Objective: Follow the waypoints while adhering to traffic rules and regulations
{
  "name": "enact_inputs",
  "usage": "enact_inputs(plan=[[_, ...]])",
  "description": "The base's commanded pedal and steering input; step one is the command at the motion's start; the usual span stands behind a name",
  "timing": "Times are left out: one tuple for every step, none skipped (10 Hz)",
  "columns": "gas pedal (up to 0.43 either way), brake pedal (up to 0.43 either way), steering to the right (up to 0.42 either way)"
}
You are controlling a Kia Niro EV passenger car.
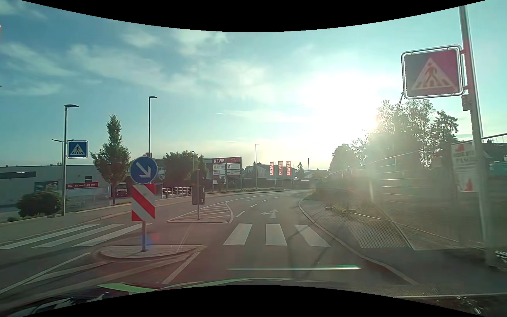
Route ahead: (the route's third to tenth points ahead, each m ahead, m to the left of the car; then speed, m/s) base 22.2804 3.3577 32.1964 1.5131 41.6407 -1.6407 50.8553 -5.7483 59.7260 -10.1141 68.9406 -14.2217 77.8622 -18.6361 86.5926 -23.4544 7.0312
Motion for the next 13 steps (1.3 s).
enact_inputs(plan=[[0.087,0.000,0.019],[0.087,0.000,0.018],[0.087,0.000,0.017],[0.087,0.000,0.015],[0.079,0.000,0.013],[0.079,0.000,0.013],[0.059,0.000,0.012],[0.047,0.000,0.012],[0.039,0.000,0.012],[0.039,0.000,0.012],[0.039,0.000,0.012],[0.039,0.000,0.013],[0.039,0.000,0.016]])
